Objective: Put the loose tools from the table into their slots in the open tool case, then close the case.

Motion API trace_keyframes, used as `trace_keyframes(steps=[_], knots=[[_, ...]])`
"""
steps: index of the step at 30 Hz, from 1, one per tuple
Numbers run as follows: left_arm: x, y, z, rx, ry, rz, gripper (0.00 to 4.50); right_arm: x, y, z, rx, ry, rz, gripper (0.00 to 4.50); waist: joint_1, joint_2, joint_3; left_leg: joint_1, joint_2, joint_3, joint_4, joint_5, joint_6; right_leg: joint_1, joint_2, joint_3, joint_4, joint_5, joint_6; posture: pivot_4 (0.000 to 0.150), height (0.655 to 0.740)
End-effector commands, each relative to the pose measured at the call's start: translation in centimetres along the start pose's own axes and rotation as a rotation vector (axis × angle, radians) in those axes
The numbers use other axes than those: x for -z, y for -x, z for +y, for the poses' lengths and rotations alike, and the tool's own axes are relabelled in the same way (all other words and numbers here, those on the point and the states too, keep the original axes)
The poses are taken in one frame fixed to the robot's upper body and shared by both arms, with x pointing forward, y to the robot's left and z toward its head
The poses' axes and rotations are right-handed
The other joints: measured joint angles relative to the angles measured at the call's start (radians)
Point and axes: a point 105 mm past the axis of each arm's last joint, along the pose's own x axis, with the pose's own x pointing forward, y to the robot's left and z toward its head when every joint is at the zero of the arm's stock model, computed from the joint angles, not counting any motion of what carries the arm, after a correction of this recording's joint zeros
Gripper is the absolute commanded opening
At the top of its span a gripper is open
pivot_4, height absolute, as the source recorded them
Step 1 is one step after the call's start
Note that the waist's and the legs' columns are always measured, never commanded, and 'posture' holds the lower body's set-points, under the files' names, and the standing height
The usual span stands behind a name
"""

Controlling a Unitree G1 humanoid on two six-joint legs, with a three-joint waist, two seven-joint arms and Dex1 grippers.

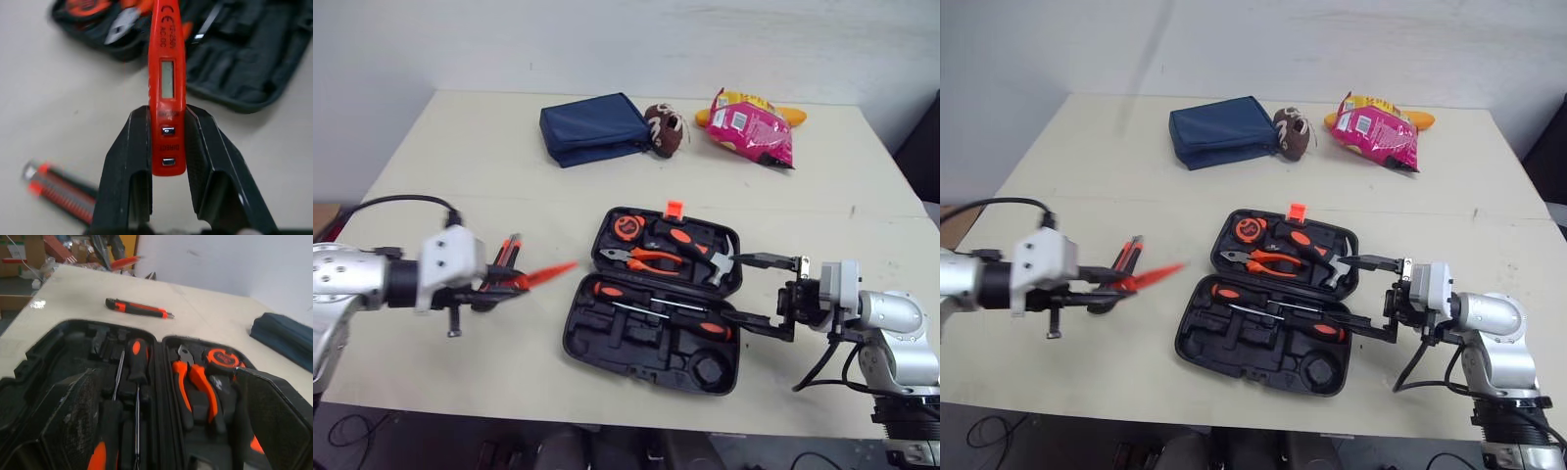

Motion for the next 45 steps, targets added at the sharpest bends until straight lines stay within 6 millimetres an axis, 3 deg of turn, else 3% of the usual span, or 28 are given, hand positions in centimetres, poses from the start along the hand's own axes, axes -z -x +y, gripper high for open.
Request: trace_keyframes(steps=[1,6,11,14,22,26,34,45], knots=[[-0.7,-1.7,-1.1,0.178,-0.058,0.066,0.29,-0.2,0.2,0.0,0.004,0.031,-0.001,4.50,-0.001,0.000,0.000,0.000,0.000,0.000,0.000,0.000,0.000,0.000,0.000,0.000,0.000,0.000,0.000,0.150,0.7400],[-1.7,-4.5,-0.6,0.287,-0.103,0.138,0.29,-0.5,1.4,1.1,0.014,0.018,0.018,4.50,0.005,0.001,0.001,-0.001,0.000,0.000,0.001,0.001,-0.002,0.000,0.001,0.002,0.000,-0.002,0.003,0.150,0.7400],[-2.1,-6.1,0.1,0.318,-0.121,0.246,0.29,-1.6,2.1,2.4,0.025,0.015,0.030,4.50,0.004,0.001,0.001,-0.003,-0.002,-0.001,0.005,0.001,-0.002,0.000,0.001,0.004,0.001,-0.004,0.007,0.150,0.7400],[-3.3,-8.3,0.1,0.338,-0.173,0.249,0.29,-2.2,2.3,3.0,0.040,0.009,0.035,4.50,0.005,0.001,0.001,-0.003,-0.002,0.000,0.005,0.001,-0.001,0.000,0.001,0.004,0.002,-0.004,0.008,0.150,0.7400],[-2.7,-11.1,1.0,0.322,-0.256,0.340,0.29,-2.2,2.5,3.6,0.070,-0.008,0.042,4.50,0.004,0.001,0.001,-0.001,-0.001,-0.001,0.010,0.002,-0.002,0.001,0.001,0.004,0.007,-0.004,0.008,0.150,0.7400],[-2.5,-11.6,1.2,0.311,-0.256,0.357,0.29,-1.8,2.7,3.9,0.079,-0.018,0.046,4.50,0.005,0.000,0.001,-0.002,-0.001,-0.001,0.015,0.001,-0.001,0.001,0.001,0.004,0.010,-0.004,0.008,0.150,0.7400],[-2.6,-12.1,-0.2,0.360,-0.198,0.347,0.29,-1.3,3.1,4.1,0.087,-0.020,0.045,4.50,0.005,0.000,0.001,-0.002,-0.001,-0.002,0.017,0.001,-0.001,0.002,0.000,0.004,0.012,-0.004,0.008,0.150,0.7400],[-1.8,-11.1,-0.1,0.367,-0.202,0.403,0.29,-1.6,2.3,4.2,0.082,-0.010,0.037,4.50,0.005,0.000,0.001,-0.001,-0.001,-0.002,0.017,0.001,-0.001,0.002,0.000,0.004,0.012,-0.004,0.008,0.150,0.7400]])
